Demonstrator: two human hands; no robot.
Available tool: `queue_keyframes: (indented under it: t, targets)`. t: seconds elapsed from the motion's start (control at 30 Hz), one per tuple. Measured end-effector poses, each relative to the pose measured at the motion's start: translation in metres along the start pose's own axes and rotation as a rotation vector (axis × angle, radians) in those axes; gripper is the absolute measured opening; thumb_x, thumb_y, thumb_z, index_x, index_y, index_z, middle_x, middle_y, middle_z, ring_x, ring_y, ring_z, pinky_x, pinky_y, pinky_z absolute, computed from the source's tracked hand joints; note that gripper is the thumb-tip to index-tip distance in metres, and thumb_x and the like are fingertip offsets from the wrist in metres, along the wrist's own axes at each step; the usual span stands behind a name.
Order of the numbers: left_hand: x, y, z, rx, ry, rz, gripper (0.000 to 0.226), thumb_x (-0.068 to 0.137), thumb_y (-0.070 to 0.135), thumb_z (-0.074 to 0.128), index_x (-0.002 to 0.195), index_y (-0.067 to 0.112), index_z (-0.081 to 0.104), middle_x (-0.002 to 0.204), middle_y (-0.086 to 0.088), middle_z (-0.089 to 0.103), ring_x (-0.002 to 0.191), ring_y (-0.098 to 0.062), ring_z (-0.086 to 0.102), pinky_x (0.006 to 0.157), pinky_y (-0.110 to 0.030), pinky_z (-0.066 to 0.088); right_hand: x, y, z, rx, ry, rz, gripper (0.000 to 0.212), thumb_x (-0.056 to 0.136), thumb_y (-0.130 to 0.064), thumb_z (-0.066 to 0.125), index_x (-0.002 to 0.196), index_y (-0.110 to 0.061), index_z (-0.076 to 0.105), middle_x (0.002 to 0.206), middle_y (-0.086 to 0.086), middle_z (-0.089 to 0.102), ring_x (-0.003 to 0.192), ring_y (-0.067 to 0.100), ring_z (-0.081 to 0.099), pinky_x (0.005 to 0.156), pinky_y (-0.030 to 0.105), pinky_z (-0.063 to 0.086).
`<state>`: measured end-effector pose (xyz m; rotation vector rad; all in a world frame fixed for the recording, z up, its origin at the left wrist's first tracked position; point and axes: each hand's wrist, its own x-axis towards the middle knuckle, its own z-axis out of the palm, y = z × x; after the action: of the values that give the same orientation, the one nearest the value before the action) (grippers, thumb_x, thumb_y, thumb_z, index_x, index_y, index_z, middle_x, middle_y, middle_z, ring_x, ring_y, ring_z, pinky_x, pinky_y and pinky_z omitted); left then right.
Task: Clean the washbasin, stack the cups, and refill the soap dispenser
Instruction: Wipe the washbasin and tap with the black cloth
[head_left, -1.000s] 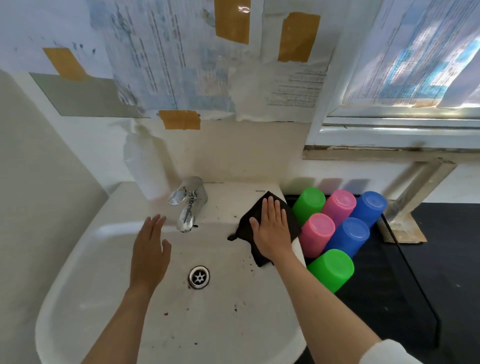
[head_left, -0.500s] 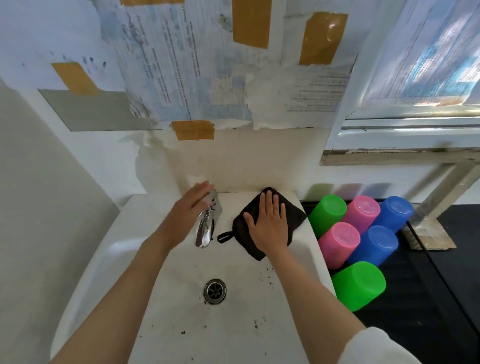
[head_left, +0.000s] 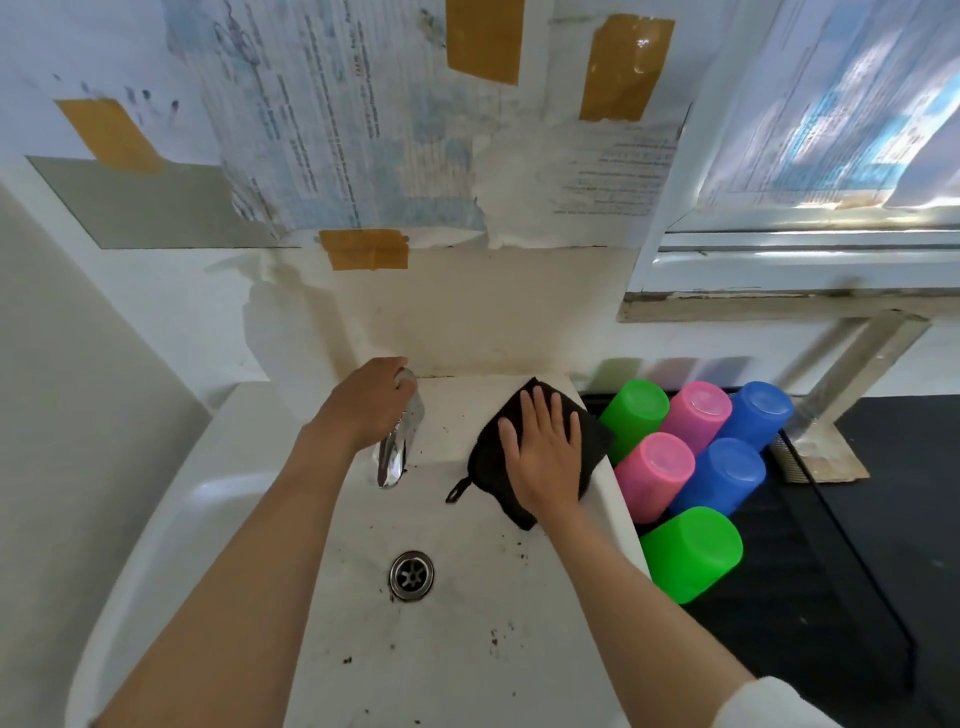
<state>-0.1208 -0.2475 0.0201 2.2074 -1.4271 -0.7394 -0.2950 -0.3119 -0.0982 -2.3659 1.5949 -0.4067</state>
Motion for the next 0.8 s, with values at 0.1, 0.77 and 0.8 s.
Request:
queue_keyframes:
  t: [0.1, 0.77, 0.8]
  targets:
    - [-0.002, 0.001, 0.002, -0.036, -0.008, 0.006, 0.019, 0.097, 0.021, 0.036, 0.1, 0.029, 0.053, 0.107, 0.012, 0.051, 0.112, -0.018, 0.041, 0.089, -0.028, 0.029, 0.013, -0.014, 0.002, -0.029, -0.068, -0.045, 0.096, 0.073, -0.071, -0.01, 0.149, -0.016, 0.008, 0.158, 0.001, 0.004, 0.146, 0.019, -0.003, 0.116, 0.037, -0.008]
    - [0.011, -0.004, 0.003, 0.047, -0.009, 0.006, 0.02, 0.096, 0.02, 0.034, 0.107, 0.013, 0.05, 0.116, -0.006, 0.048, 0.125, -0.028, 0.042, 0.086, -0.028, 0.03, 0.023, -0.022, -0.002, 0.118, -0.086, -0.175, 0.045, 0.101, -0.02, 0.027, 0.146, -0.011, 0.026, 0.156, 0.005, 0.018, 0.145, 0.019, 0.01, 0.116, 0.029, 0.002]
    - [0.011, -0.004, 0.003, 0.047, -0.005, 0.011, 0.019, 0.096, 0.02, 0.034, 0.106, 0.015, 0.049, 0.115, -0.005, 0.047, 0.125, -0.028, 0.042, 0.086, -0.027, 0.03, 0.022, -0.03, 0.001, 0.113, -0.102, -0.216, 0.045, 0.101, -0.02, 0.028, 0.146, -0.011, 0.026, 0.155, 0.005, 0.018, 0.145, 0.019, 0.01, 0.117, 0.029, 0.002]
